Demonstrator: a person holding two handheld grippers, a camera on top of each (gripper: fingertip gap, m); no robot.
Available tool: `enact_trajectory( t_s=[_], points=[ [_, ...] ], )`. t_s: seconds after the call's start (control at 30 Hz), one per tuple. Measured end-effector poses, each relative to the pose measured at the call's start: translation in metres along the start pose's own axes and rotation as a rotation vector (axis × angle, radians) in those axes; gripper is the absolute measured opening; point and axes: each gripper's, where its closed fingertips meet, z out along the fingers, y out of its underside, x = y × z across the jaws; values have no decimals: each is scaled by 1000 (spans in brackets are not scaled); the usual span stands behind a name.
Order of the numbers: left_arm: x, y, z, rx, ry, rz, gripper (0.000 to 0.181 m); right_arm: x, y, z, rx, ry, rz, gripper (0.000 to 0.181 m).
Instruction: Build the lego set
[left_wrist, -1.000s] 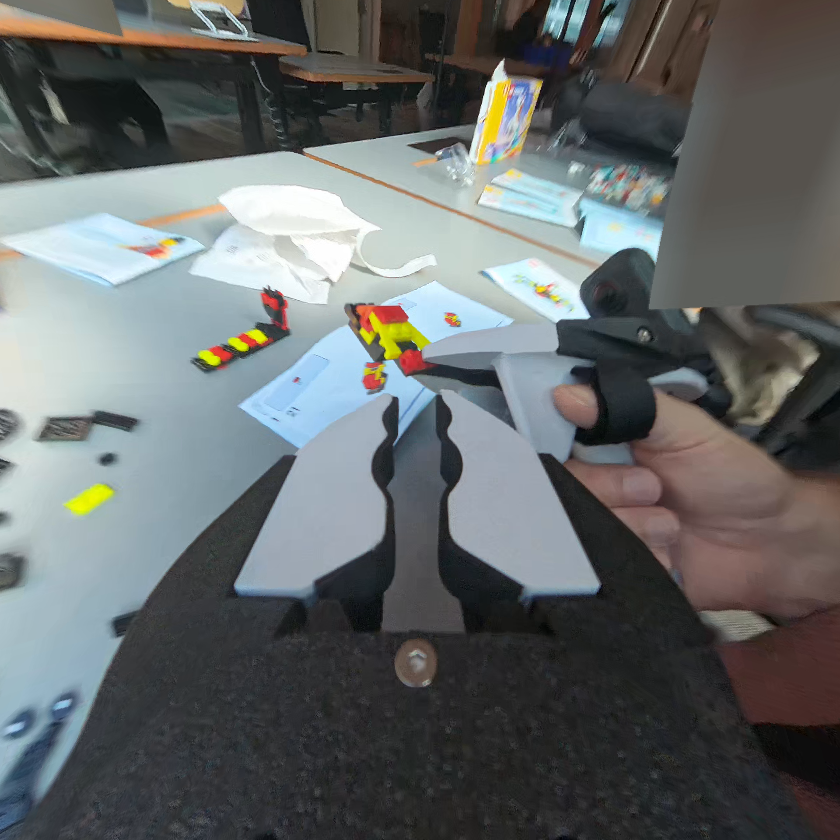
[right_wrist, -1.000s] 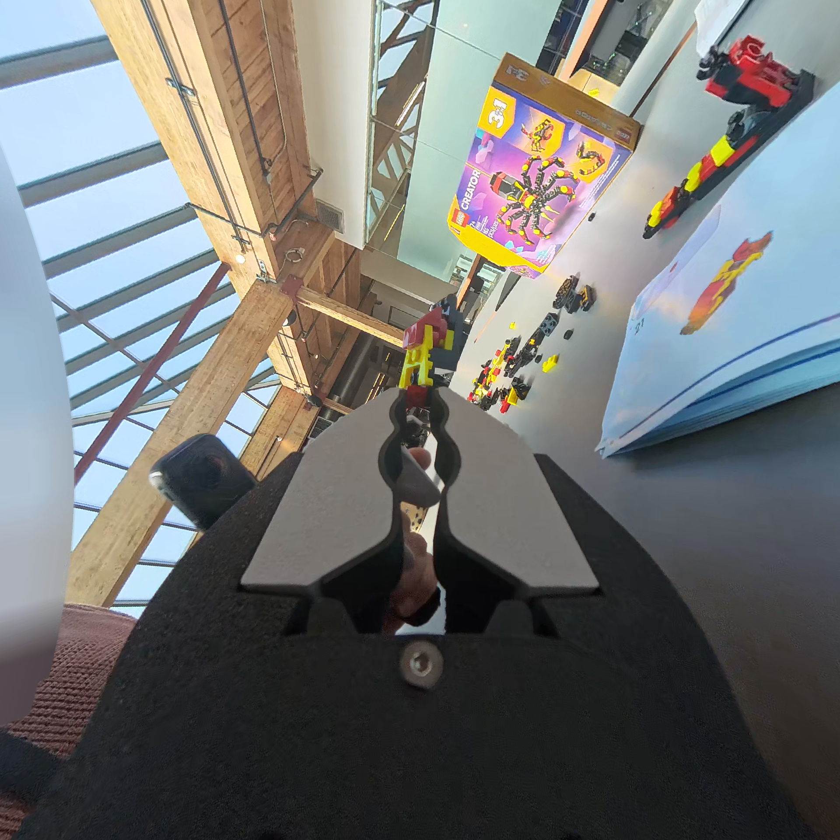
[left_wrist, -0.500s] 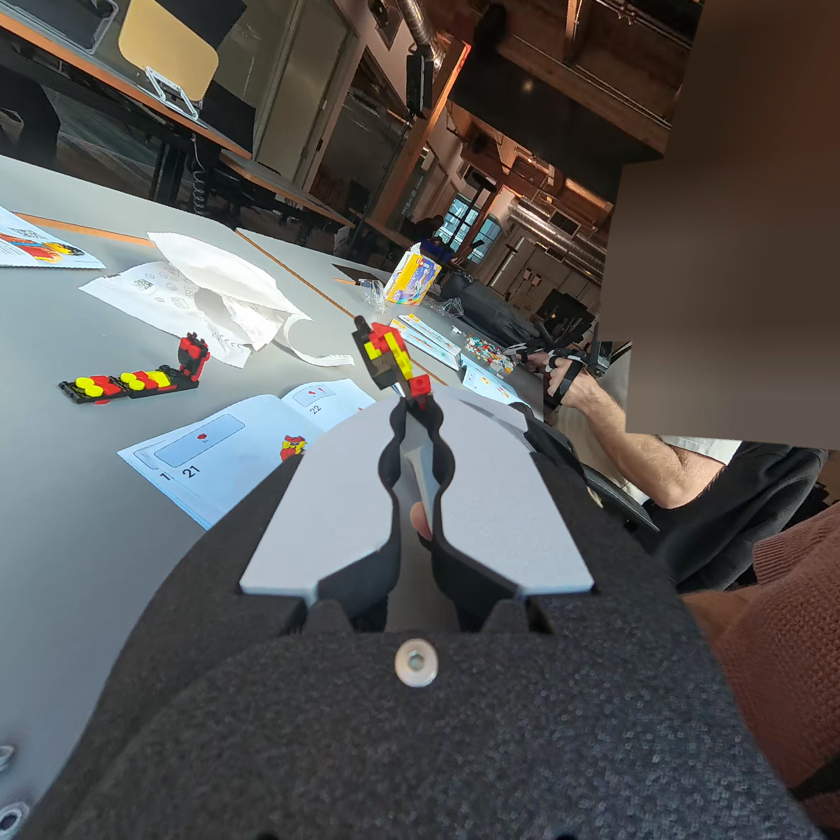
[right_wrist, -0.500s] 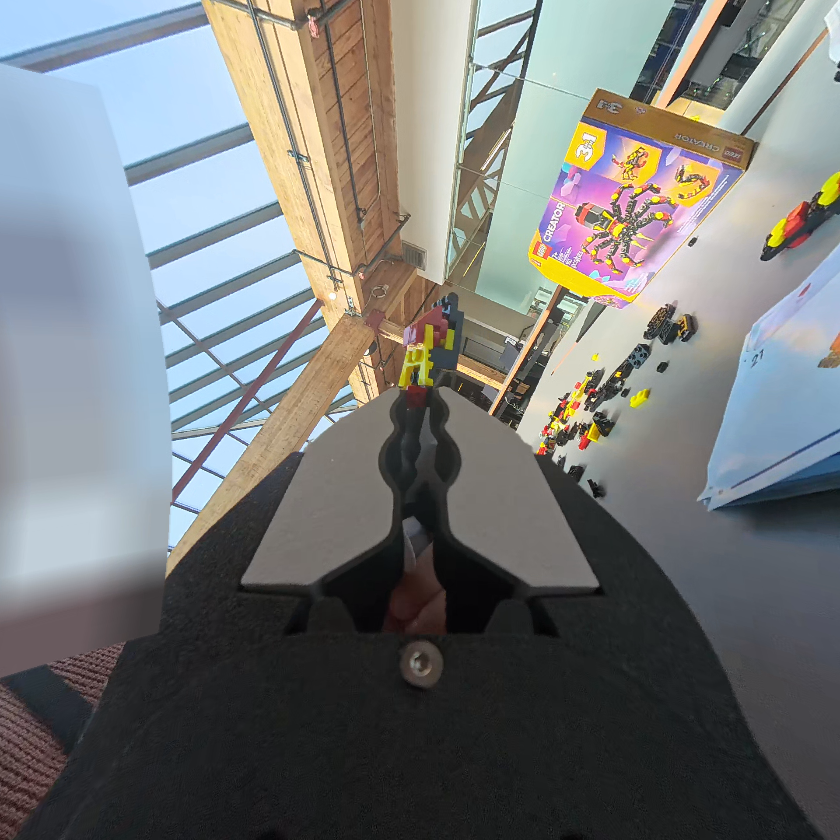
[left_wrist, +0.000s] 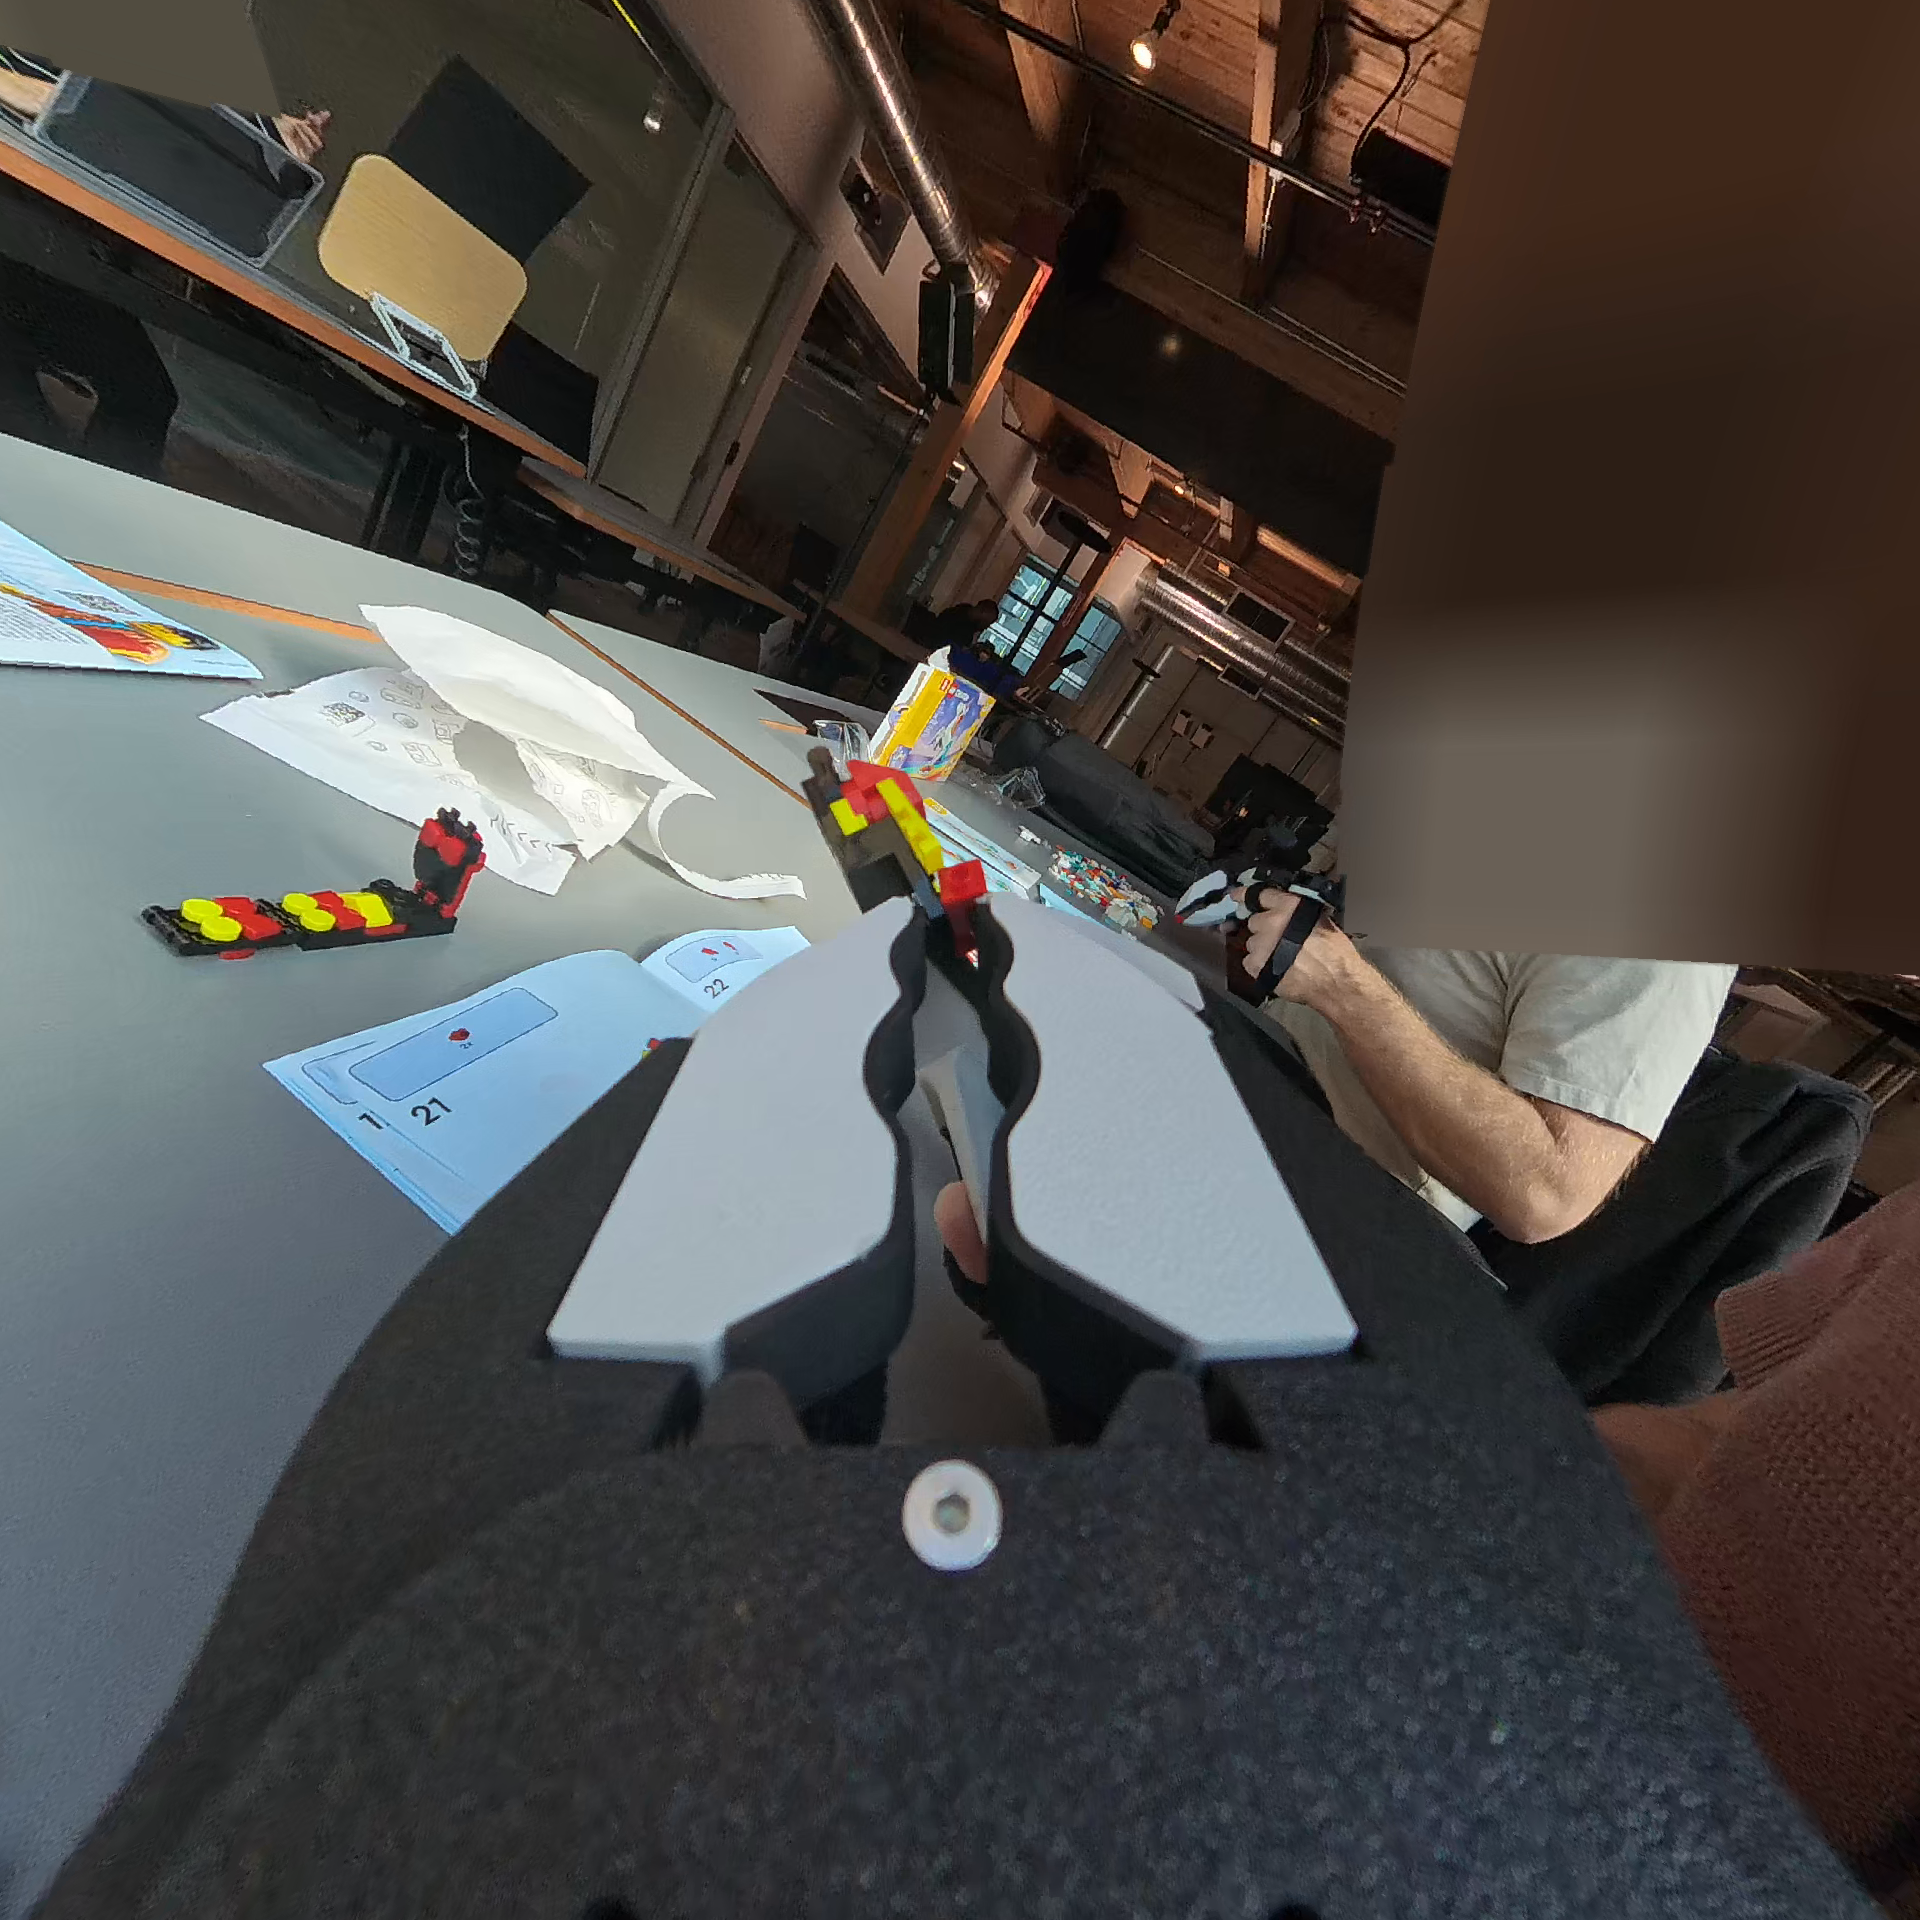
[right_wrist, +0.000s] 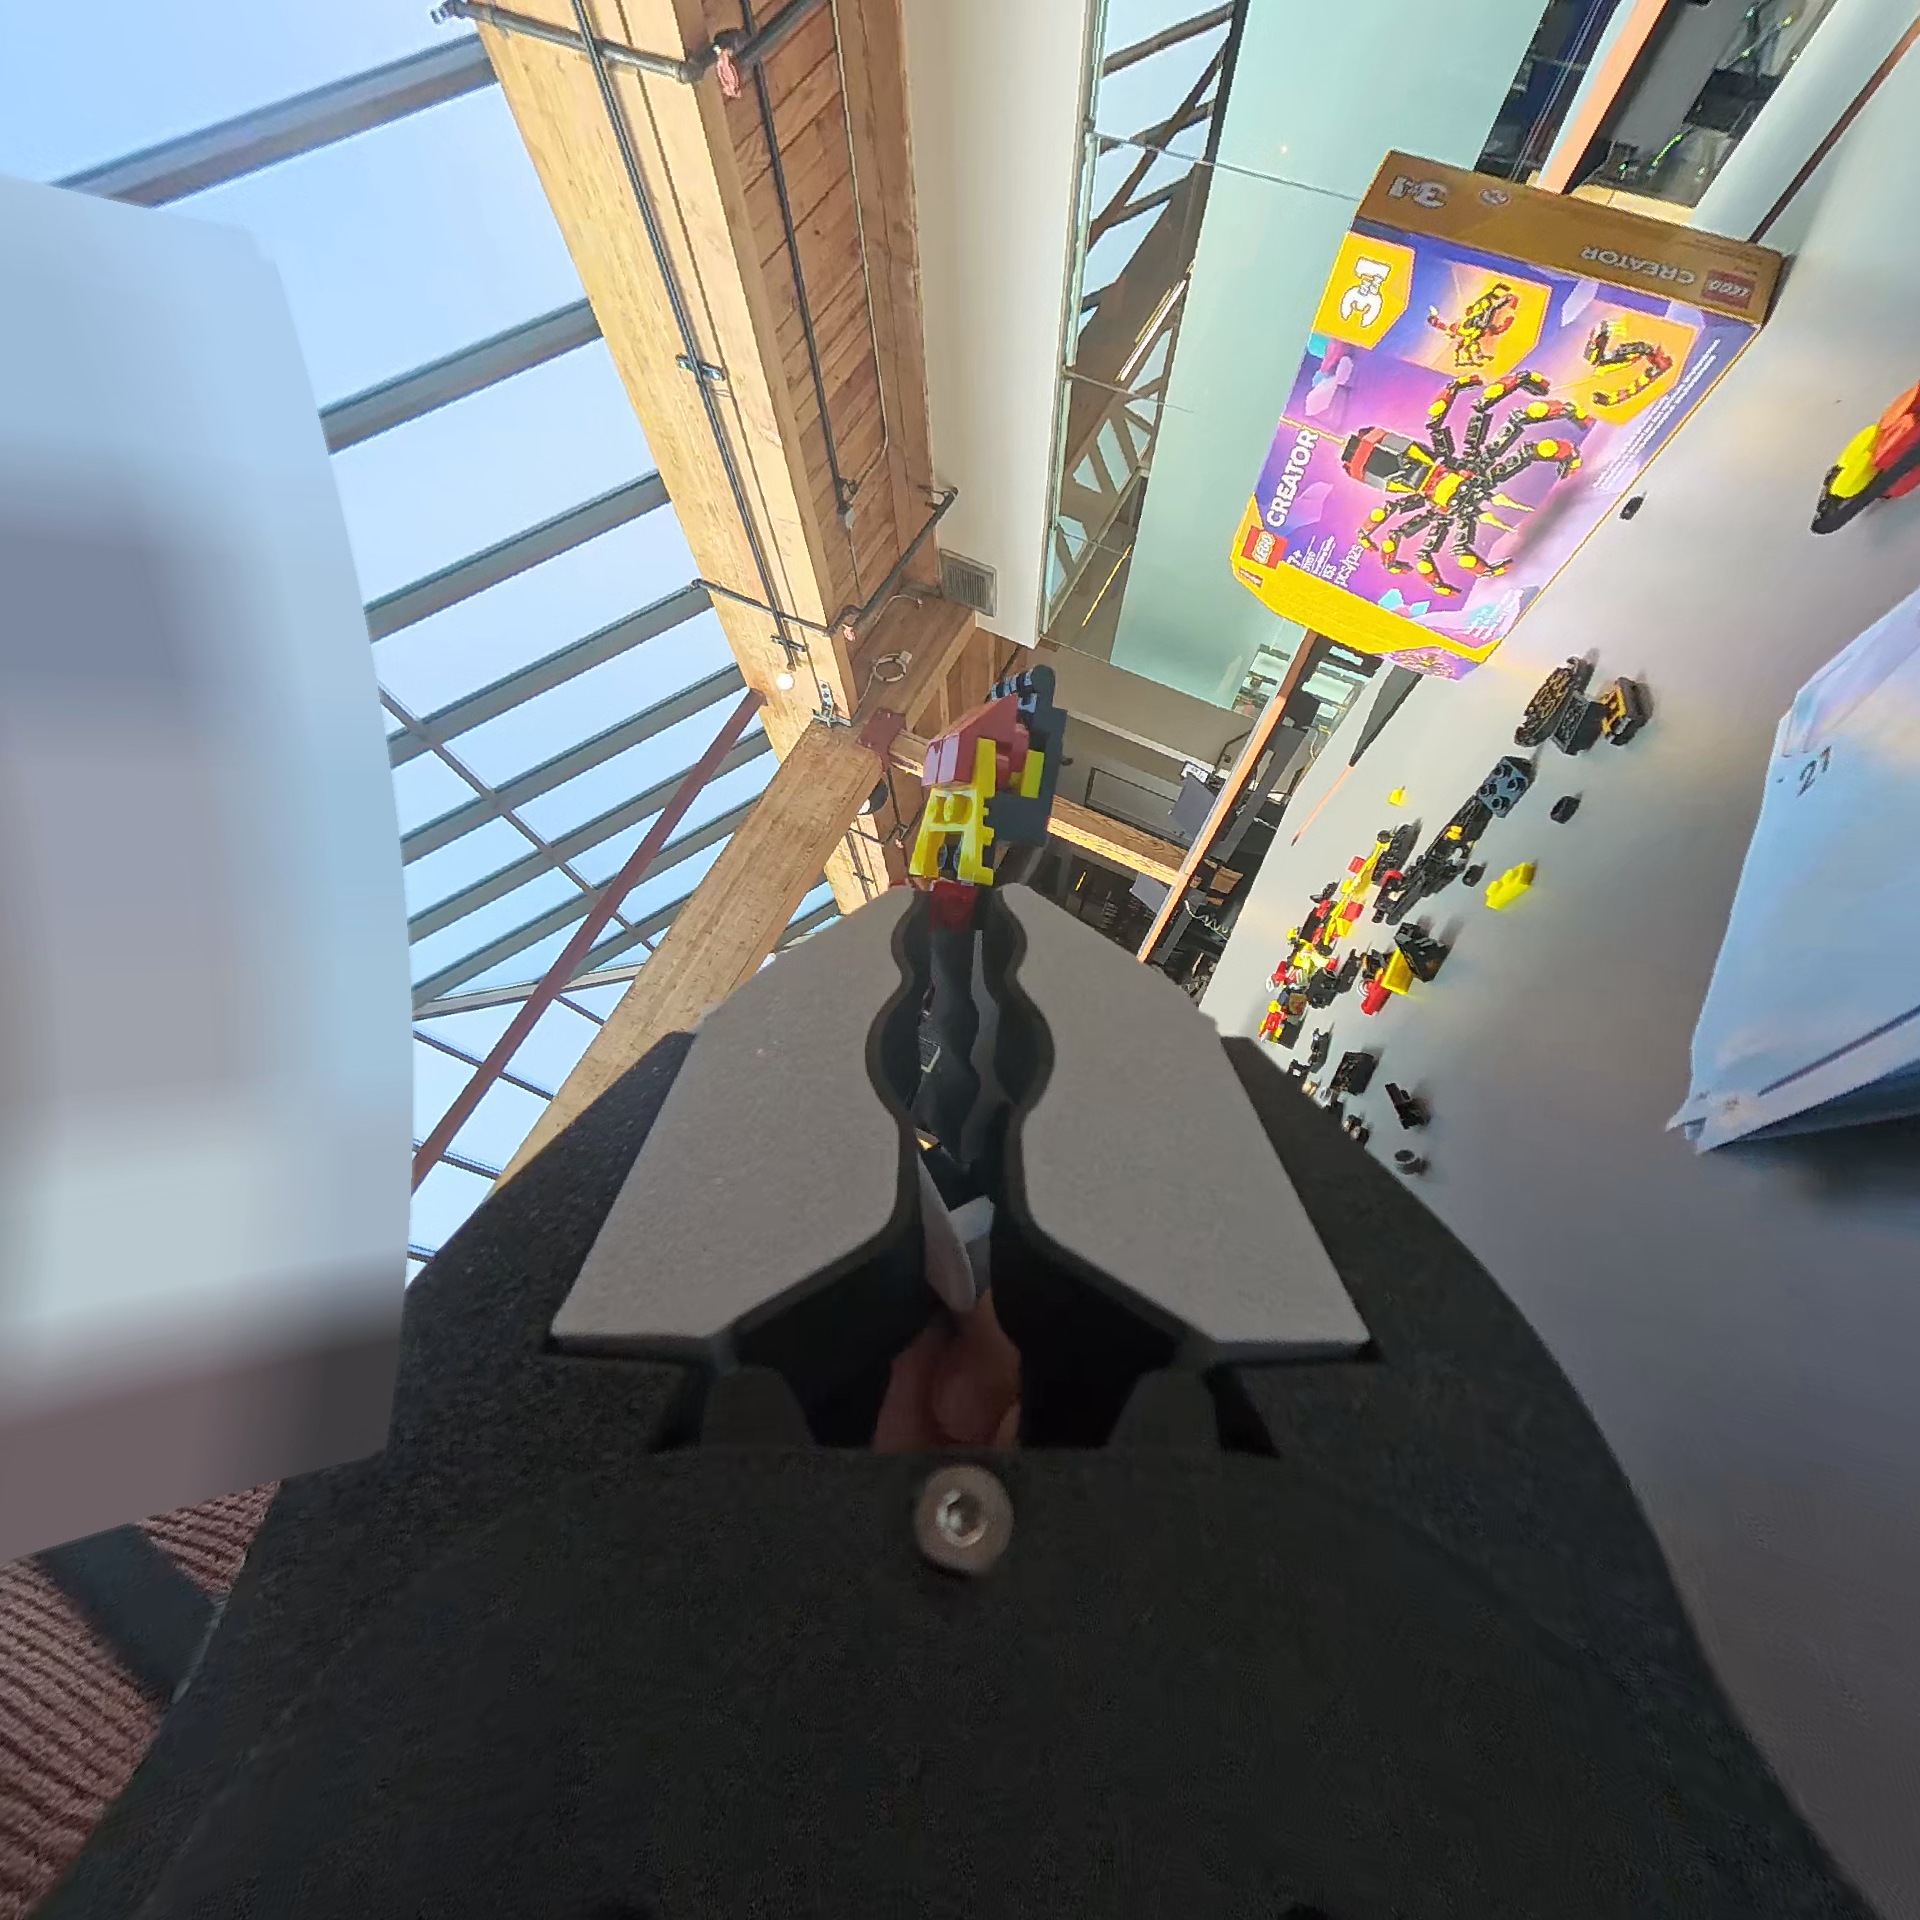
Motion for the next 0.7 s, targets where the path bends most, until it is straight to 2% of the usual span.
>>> enact_trajectory(
  t_s=[0.37, 0.7],
  points=[
    [3, -8, -6, 107, 49, -30, 7, -6, 5, 5, -2, -36, -14, 9],
    [2, -7, -9, 101, 49, -20, 6, -4, 7, 5, -28, -8, -79, 9]
  ],
)
